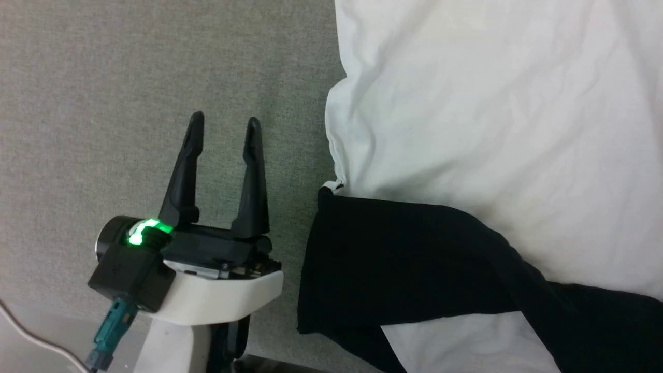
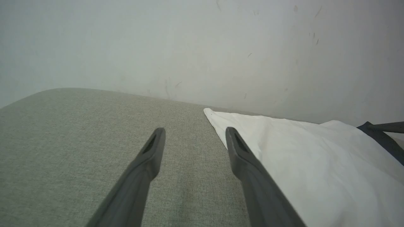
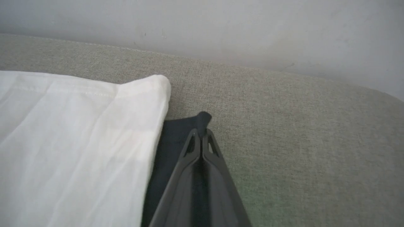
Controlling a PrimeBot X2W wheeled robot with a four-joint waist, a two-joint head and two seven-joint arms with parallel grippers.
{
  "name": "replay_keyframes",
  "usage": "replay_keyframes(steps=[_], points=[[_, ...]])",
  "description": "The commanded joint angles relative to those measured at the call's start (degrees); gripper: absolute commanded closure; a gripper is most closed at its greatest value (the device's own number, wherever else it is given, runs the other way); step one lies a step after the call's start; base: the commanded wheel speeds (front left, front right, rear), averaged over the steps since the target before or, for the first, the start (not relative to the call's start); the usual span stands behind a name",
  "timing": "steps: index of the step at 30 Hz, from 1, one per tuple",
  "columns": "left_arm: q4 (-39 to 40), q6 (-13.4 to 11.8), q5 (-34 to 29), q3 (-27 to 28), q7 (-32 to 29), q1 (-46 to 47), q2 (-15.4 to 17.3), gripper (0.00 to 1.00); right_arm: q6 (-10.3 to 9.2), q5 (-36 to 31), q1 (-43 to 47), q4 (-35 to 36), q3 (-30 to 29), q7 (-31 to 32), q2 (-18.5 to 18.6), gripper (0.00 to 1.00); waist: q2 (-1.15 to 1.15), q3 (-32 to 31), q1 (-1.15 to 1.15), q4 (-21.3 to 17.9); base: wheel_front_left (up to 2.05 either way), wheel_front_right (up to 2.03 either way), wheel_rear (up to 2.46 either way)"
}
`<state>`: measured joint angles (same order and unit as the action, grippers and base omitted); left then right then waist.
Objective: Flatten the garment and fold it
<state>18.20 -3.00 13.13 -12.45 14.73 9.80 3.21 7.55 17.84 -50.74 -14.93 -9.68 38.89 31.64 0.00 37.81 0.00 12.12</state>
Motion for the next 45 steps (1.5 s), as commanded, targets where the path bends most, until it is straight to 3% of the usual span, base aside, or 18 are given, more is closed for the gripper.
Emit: replay_keyframes(steps=[1,10,22,30,38,45], points=[[-0.17,0.51,-0.29,0.53,0.27,-0.16,-0.24,0.0,-0.06,0.24,0.92,-0.36,-0.44,-0.75,-0.48,1.0,0.0,-2.91,0.0,-1.44,0.0,0.0,0.0],[-0.12,0.3,0.07,4.41,0.22,-5.87,1.75,0.0,-0.06,2.24,5.27,-2.67,-4.62,-5.91,-1.62,1.0,0.0,-14.63,0.0,-6.08,0.0,0.0,0.0],[3.74,-0.87,1.88,7.86,-2.86,-13.28,4.57,0.0,-0.06,0.99,16.6,-7.19,-19.12,-9.33,3.67,1.0,0.0,-23.66,0.0,-10.08,0.0,0.0,0.0],[4.78,-1.48,2.89,8.82,-4.22,-17.21,5.26,0.0,-0.06,0.24,24.33,-7.88,-26.78,-11.71,2.81,1.0,0.0,-28.98,0.0,-10.98,0.0,0.0,0.0],[5.77,-1.75,3.78,9.52,-5.52,-20.37,6.06,0.0,-0.06,-0.05,28.95,-6.13,-29.04,-12.11,2.06,1.0,0.0,-33.24,0.0,-11.03,0.0,0.0,0.0],[6.55,-2.03,4.18,9.51,-6.16,-21.77,6.26,0.0,-0.06,1.65,30.62,-2.1,-26.38,-12.14,-0.23,1.0,0.0,-34.75,0.0,-10.95,0.0,0.0,0.0]])
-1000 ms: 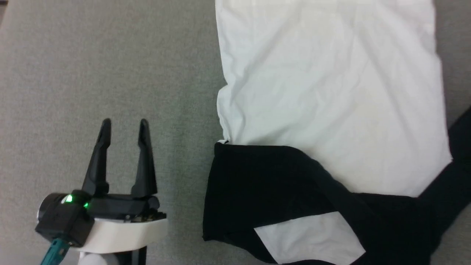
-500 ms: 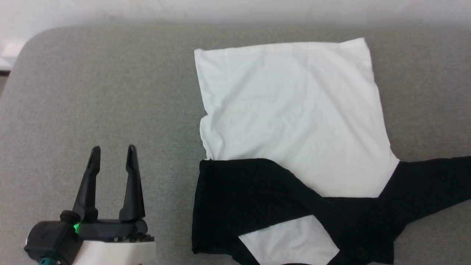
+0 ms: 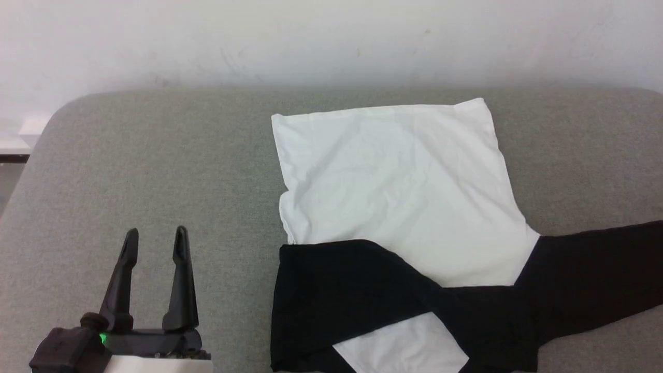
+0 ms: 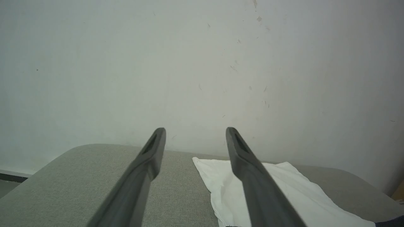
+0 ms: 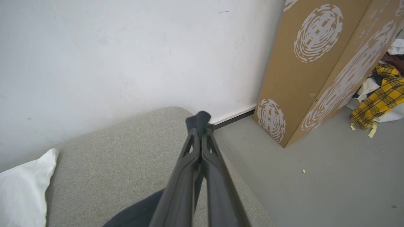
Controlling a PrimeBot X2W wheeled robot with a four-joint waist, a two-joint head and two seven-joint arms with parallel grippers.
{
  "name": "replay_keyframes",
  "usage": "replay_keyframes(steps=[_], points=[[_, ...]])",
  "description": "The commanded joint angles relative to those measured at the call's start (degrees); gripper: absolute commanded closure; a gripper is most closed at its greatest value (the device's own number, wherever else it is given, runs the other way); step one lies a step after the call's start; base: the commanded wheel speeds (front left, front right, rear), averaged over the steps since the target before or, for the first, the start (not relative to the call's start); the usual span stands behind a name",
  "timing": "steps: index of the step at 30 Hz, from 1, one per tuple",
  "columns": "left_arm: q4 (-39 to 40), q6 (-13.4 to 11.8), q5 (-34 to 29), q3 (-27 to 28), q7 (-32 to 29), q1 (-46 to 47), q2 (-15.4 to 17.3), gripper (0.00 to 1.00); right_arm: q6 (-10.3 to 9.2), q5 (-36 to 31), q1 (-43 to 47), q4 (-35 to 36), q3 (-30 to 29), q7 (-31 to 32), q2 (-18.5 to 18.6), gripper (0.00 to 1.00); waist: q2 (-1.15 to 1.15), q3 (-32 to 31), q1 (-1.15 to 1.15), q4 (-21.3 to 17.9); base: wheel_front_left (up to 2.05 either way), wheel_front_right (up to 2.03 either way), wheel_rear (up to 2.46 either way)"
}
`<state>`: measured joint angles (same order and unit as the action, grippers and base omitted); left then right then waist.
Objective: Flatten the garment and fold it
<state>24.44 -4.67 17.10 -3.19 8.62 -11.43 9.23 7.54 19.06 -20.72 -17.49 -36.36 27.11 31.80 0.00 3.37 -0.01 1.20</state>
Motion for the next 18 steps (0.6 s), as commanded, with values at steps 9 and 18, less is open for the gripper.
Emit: replay_keyframes(steps=[9,18], points=[[1.29,-0.72,0.2,0.05,-0.45,-0.99,0.51,0.0,-0.05,4.33,2.12,12.51,6.86,0.46,-3.83,1.0,0.0,0.0,0.01,0.75,0.0,0.0,0.0],[1.1,-1.15,0.42,-0.34,0.47,-0.41,-0.08,0.0,-0.05,8.41,1.15,29.53,19.13,4.63,-8.79,1.0,0.0,0.73,0.01,2.0,0.0,0.0,0.0]])
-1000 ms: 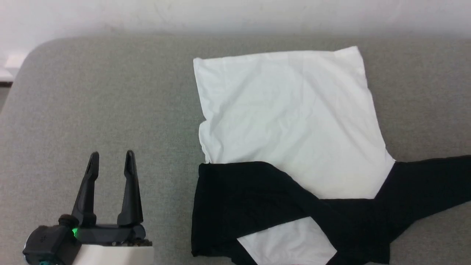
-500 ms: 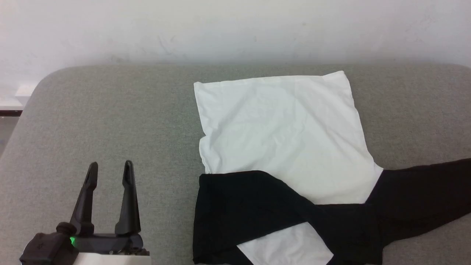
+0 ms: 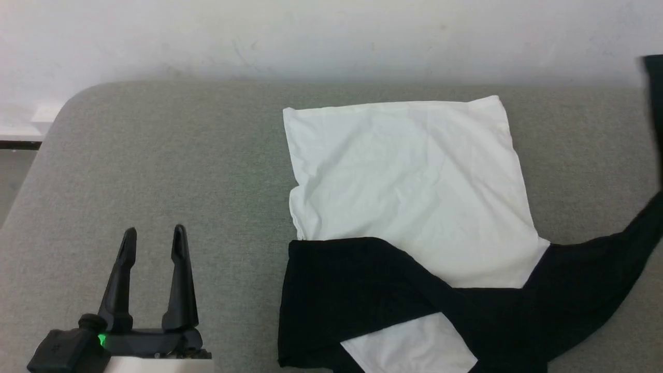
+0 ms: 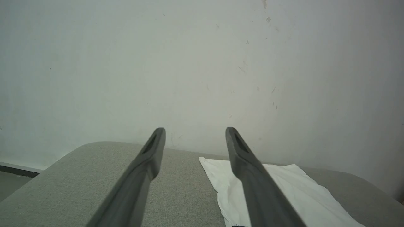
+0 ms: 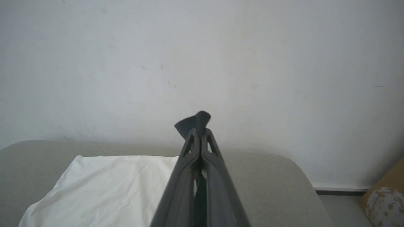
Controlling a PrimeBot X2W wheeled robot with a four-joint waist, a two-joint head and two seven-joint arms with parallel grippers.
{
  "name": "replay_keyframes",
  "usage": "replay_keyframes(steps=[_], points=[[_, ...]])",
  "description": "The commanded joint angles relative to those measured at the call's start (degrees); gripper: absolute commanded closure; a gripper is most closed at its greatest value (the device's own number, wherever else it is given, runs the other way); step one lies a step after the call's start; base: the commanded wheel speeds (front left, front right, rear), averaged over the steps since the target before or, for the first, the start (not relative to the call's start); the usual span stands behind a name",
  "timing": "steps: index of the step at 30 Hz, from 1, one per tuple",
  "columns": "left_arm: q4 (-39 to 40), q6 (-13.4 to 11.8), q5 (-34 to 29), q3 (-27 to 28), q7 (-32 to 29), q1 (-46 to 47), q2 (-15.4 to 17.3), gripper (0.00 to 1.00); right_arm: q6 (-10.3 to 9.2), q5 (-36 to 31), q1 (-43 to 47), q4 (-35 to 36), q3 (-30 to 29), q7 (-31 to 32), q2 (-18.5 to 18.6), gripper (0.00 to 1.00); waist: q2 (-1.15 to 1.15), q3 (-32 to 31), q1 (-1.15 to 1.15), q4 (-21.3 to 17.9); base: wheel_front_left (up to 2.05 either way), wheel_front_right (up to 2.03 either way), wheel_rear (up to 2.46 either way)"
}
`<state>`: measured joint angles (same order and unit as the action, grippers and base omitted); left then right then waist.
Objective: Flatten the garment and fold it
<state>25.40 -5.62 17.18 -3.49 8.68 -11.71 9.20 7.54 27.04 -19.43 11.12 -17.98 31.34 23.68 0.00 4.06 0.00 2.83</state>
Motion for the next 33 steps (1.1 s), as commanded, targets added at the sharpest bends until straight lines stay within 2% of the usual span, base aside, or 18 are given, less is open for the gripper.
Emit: replay_keyframes(steps=[1,8,14,19,20,22,33], points=[[0.09,-0.22,0.39,-0.09,0.52,-0.09,-0.11,0.0,-0.05,0.74,-0.29,2.52,2.43,1.22,-1.47,1.0,0.0,0.04,0.0,0.63,0.0,0.0,0.0],[-0.3,-0.33,0.68,-0.33,1.24,-0.01,-0.35,0.0,-0.05,1.64,-0.86,9.45,16.61,6.4,-5.94,1.0,0.0,0.71,0.0,2.49,0.0,0.0,0.0],[-0.72,-0.24,0.89,-0.83,1.95,0.82,-0.69,0.0,-0.05,2.91,-2.44,8.86,30.04,7.59,-8.71,1.0,0.0,2.39,0.0,4.31,0.0,0.0,0.0],[-1.76,0.1,1.04,-1.98,2.62,2.17,-1.33,0.0,-0.05,3.24,-3.65,4.39,40.0,6.6,-8.97,1.0,0.0,4.0,0.0,6.55,0.0,0.0,0.0],[-1.76,0.1,1.04,-1.98,2.62,2.17,-1.33,0.0,-0.05,3.24,-3.65,4.39,40.0,6.6,-8.97,1.0,0.0,4.0,0.0,6.55,0.0,0.0,0.0],[-2.32,0.27,1.15,-2.48,2.9,2.72,-1.62,0.0,-0.05,2.68,-4.12,2.16,43.66,5.78,-8.32,1.0,0.0,4.61,0.0,7.65,0.0,0.0,0.0],[-5.56,1.24,1.75,-4.23,4.27,4.8,-2.51,0.0,-0.05,1.7,-3.8,-15.43,56.39,0.51,-8.3,1.0,0.0,6.09,0.0,12.91,0.0,0.0,0.0]])
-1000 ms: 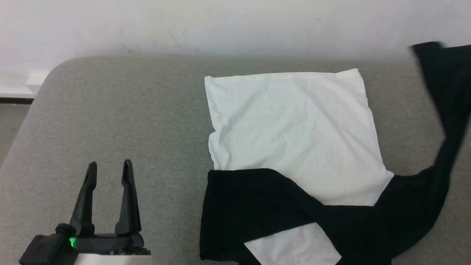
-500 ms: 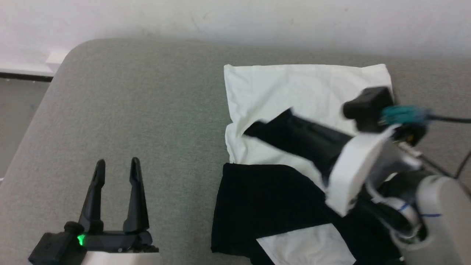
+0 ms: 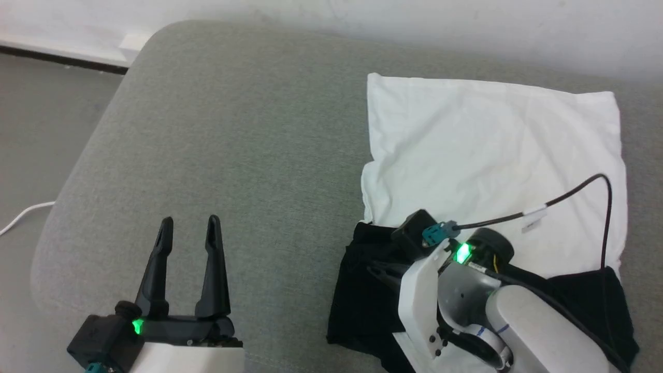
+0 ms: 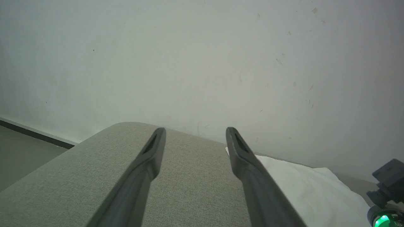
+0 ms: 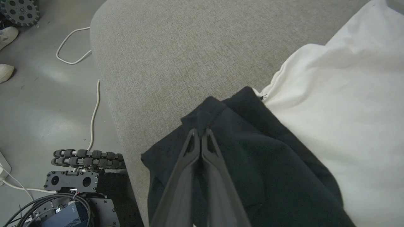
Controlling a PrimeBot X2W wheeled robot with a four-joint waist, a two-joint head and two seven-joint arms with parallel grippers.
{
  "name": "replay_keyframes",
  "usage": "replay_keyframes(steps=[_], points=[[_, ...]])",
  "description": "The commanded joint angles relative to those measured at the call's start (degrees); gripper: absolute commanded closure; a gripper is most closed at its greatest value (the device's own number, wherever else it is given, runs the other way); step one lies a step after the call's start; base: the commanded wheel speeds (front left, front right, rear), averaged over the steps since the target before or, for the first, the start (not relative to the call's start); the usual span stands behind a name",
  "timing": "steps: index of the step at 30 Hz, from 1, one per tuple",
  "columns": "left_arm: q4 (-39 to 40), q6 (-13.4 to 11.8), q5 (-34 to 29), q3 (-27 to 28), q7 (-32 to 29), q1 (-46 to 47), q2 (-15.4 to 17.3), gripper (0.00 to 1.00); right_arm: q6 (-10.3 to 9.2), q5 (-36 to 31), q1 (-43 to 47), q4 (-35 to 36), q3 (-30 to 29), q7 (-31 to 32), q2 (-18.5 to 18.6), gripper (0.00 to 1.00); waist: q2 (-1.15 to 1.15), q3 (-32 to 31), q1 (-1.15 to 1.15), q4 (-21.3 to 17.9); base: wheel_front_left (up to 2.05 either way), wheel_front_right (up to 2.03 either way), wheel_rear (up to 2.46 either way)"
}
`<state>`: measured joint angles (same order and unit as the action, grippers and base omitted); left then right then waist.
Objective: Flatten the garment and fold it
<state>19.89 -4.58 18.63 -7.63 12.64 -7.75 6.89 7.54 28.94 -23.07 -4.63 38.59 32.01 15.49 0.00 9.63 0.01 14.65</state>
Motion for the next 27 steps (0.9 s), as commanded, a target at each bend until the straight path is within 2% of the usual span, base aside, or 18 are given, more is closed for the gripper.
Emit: replay_keyframes(steps=[1,5,6,7,8,9,13,16,22,27], points=[[-0.3,0.28,0.32,-0.23,0.38,1.03,-0.25,0.0,-0.05,-0.28,-0.19,-1.31,0.28,-0.77,-0.36,1.0,0.0,0.53,-0.01,1.39,0.0,0.0,0.0],[-1.08,0.35,0.28,-0.59,0.56,1.62,-0.33,0.0,-0.05,-0.64,-0.77,-7.17,1.04,-3.17,-1.53,1.0,0.0,0.51,-0.01,1.86,0.0,0.0,0.0],[-1.2,0.36,0.27,-0.63,0.59,1.7,-0.32,0.0,-0.05,-0.73,-1.05,-8.32,1.12,-3.71,-1.8,0.93,0.0,0.48,-0.01,1.81,0.0,0.0,0.0],[-1.28,0.38,0.28,-0.67,0.6,1.76,-0.28,0.0,-0.05,-0.68,-1.29,-9.36,0.95,-4.25,-2.14,0.76,0.0,0.39,-0.01,1.65,0.0,0.0,0.0],[-1.34,0.36,0.27,-0.67,0.58,1.77,-0.22,0.0,-0.05,-0.46,-1.54,-10.08,0.77,-4.84,-2.54,0.41,0.0,0.26,-0.01,1.4,0.0,0.0,0.0],[-1.37,0.31,0.26,-0.63,0.55,1.72,-0.13,0.0,-0.05,0.0,-1.8,-10.52,0.63,-5.32,-2.97,0.0,0.0,0.1,-0.01,1.04,0.0,0.0,0.0],[-1.24,0.08,0.22,-0.52,0.21,1.44,0.23,0.0,-0.05,3.91,-2.29,-9.59,-2.44,-7.48,-4.38,0.0,0.0,-0.66,-0.01,-0.8,0.0,0.0,0.0],[-0.96,-0.04,0.16,-0.47,-0.22,1.15,0.6,0.0,-0.05,6.76,-1.77,-7.04,-7.67,-9.3,-4.5,0.0,0.0,-1.22,-0.01,-2.5,0.0,0.0,0.0],[-0.14,-0.34,-0.01,-0.38,-1.17,0.95,1.32,0.0,-0.05,8.41,1.45,-0.43,-22.45,-12.8,-3.57,0.0,0.0,-1.86,-0.01,-6.05,0.0,0.0,0.0],[0.54,-0.69,-0.23,-0.24,-1.94,0.85,1.89,0.0,-0.05,8.75,5.95,6.05,-33.39,-12.32,-4.24,0.0,0.0,-1.9,-0.01,-8.85,0.0,0.0,0.0]])
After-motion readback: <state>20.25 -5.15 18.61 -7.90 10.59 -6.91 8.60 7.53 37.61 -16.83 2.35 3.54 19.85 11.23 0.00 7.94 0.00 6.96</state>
